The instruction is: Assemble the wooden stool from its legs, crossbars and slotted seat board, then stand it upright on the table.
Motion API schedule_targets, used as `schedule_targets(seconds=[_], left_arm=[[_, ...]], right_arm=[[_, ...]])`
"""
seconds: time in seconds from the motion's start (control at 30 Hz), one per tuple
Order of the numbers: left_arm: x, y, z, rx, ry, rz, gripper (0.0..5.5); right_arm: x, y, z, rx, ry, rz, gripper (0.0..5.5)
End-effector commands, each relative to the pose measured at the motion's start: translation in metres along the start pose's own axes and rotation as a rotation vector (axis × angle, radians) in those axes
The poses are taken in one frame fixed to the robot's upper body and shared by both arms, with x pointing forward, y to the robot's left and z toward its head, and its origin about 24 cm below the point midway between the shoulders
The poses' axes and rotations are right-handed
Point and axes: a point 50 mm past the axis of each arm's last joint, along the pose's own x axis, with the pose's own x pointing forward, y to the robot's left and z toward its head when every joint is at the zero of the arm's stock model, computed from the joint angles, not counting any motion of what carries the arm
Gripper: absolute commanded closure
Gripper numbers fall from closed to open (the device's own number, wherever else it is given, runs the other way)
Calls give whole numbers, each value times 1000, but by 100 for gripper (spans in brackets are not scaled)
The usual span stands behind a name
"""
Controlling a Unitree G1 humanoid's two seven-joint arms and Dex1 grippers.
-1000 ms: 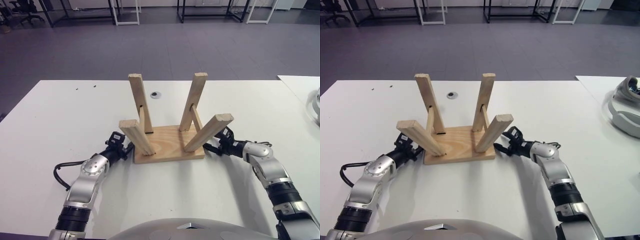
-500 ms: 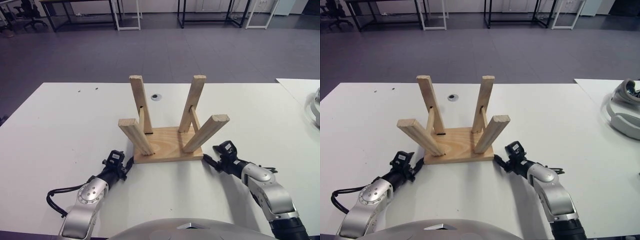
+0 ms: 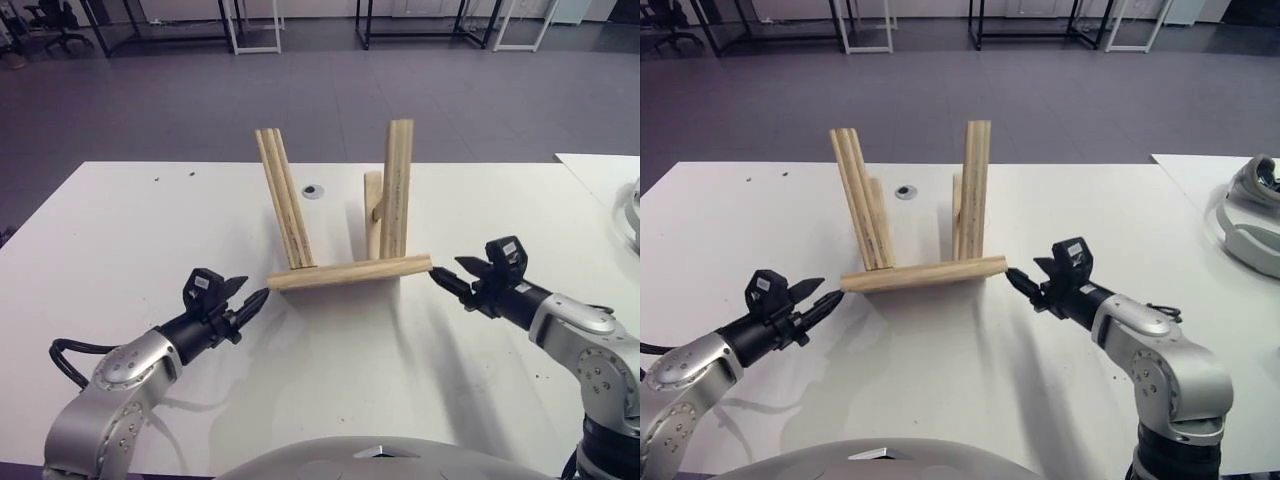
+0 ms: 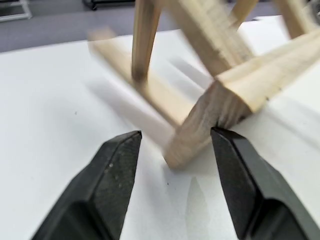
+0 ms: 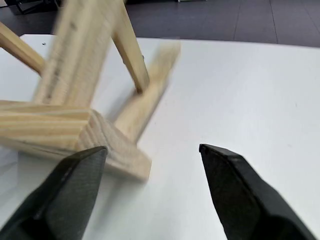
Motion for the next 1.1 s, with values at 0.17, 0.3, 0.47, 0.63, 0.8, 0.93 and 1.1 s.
schedule_targets(seconds=[0.17, 0.3, 0.47, 0.63, 0.8, 0.93, 1.1], left_arm=[[-22, 26, -34, 244, 273, -165, 293], [-10, 38, -21, 398, 280, -313, 293], [17, 55, -4, 531, 274, -402, 293], [40, 57, 8, 540, 212, -509, 293], [51, 54, 12, 544, 181, -599, 363], [56, 54, 17, 546, 137, -640, 396], [59, 52, 39, 494, 49, -695, 396]], right_arm=[[-8, -11, 6, -274, 129, 189, 203], [-9, -16, 0, -419, 231, 405, 203], [17, -8, -8, -458, 221, 621, 203], [51, -7, -17, -470, 206, 630, 203], [57, -2, -12, -485, 170, 689, 234], [56, 0, -4, -513, 150, 739, 321], [56, -4, 14, -536, 72, 775, 384]])
